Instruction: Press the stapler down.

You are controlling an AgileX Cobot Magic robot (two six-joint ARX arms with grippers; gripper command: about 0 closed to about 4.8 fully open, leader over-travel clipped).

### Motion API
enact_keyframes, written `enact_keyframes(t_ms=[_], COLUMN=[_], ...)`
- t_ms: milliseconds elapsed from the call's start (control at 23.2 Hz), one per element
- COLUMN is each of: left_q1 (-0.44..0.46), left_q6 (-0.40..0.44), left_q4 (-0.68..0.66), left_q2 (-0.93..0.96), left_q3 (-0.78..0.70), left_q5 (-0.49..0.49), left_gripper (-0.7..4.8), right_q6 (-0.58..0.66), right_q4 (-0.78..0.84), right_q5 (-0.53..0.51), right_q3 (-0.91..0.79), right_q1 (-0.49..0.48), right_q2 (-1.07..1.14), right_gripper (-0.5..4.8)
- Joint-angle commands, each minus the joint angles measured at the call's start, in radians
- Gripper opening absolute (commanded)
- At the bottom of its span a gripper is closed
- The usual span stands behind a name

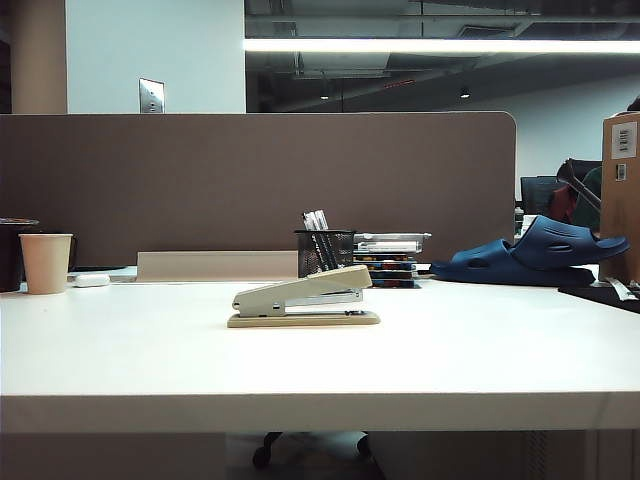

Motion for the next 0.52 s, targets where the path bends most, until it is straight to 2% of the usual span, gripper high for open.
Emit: enact_keyframes(t_ms=[43, 387, 516], left_q1=[0.000, 0.000, -0.001], left_q6=[0.001, 0.001, 0.001], left_q4=[0.011, 0.012, 0.014], left_q2=[0.000, 0.000, 0.000], left_q3=[0.001, 0.001, 0.003], left_q5=[0.001, 0.001, 0.043], left_gripper=[-0.04, -0.04, -0.05], right_q6=[-0.002, -0.002, -0.002], right_q4=[0.013, 0.016, 0.016], right_q5=[0.001, 0.001, 0.001], right_q3=[-0.005, -0.005, -0.005], right_q1=[0.001, 0.001, 0.001], right_q2=[-0.006, -0.007, -0.006], right_gripper=[-0.09, -0.09, -0.09])
